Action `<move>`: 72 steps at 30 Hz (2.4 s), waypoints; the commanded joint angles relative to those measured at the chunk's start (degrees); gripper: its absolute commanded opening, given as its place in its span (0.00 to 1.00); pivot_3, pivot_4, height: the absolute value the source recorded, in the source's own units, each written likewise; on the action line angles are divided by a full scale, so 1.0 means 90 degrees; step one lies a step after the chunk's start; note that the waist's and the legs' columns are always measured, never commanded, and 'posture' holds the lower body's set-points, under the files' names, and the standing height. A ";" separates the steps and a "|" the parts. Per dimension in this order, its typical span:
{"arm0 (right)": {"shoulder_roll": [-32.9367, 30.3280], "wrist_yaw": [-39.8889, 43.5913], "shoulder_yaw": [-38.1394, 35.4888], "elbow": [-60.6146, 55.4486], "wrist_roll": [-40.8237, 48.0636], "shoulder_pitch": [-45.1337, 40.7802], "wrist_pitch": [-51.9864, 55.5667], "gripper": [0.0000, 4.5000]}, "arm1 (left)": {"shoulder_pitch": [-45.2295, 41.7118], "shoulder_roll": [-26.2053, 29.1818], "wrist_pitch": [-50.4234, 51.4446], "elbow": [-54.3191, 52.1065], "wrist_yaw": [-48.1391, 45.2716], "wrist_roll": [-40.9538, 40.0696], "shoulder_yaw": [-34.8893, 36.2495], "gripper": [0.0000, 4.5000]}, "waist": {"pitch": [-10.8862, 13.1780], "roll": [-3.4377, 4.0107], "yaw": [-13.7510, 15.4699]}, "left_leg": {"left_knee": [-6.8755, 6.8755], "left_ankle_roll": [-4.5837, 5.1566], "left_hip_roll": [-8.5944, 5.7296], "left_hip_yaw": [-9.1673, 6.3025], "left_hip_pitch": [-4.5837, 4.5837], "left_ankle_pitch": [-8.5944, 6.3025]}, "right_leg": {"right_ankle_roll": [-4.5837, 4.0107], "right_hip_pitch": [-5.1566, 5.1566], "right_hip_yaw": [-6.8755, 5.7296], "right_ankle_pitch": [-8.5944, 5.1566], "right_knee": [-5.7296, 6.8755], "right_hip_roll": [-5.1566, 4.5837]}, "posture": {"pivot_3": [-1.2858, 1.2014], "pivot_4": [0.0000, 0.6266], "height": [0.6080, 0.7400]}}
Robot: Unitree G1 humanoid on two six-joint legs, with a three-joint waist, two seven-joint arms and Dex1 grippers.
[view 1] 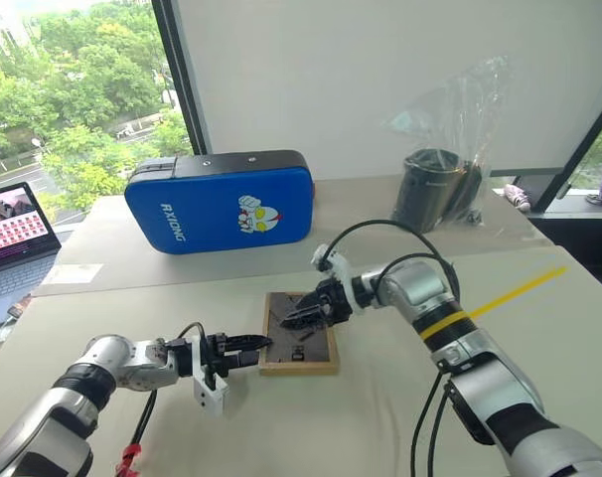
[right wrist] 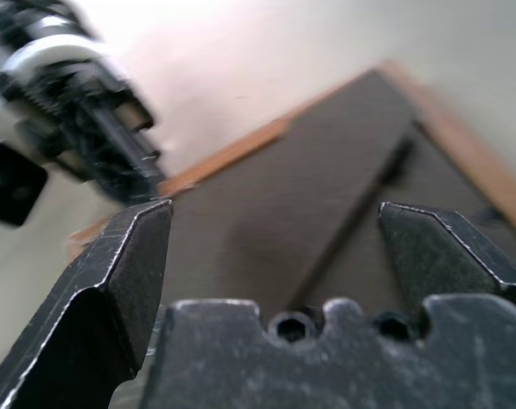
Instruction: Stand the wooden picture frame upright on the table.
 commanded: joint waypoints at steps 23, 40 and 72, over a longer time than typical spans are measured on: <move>-0.1641 -0.0772 -0.1652 -0.1063 -0.0056 0.0725 -0.0105 1.00 | 0.0512 -0.0182 0.0316 -0.0063 -0.0581 -0.0098 -0.0451 0.25 | 0.0002 0.0002 -0.0002 | -0.0001 0.0003 -0.0007 -0.0002 -0.0018 -0.0003 | 0.0011 -0.0012 -0.0010 -0.0004 -0.0013 -0.0011 | 0.52 0.24 1.00; -0.3193 -0.3494 -0.0591 -0.4356 -0.5535 0.4489 -0.8928 1.00 | 0.0515 -0.0002 -0.0136 -0.0115 -0.0730 -0.0877 -0.0149 0.25 | 0.0037 -0.0059 -0.0094 | -0.0048 -0.0028 -0.0006 0.0039 0.0026 0.0015 | 0.0102 0.0007 0.0011 -0.0062 -0.0012 -0.0030 | 0.52 0.24 1.00; -0.2293 -0.3884 -0.1294 -0.3782 -0.4986 0.3453 -0.8829 0.27 | 0.1816 -0.0123 0.1463 -0.1324 -0.3318 -0.5452 0.1602 0.82 | 0.0088 -0.0140 -0.0258 | -0.0089 -0.0028 0.0003 0.0040 -0.0014 0.0013 | 0.0027 -0.0026 0.0007 -0.0015 -0.0093 -0.0014 | 0.52 0.24 1.00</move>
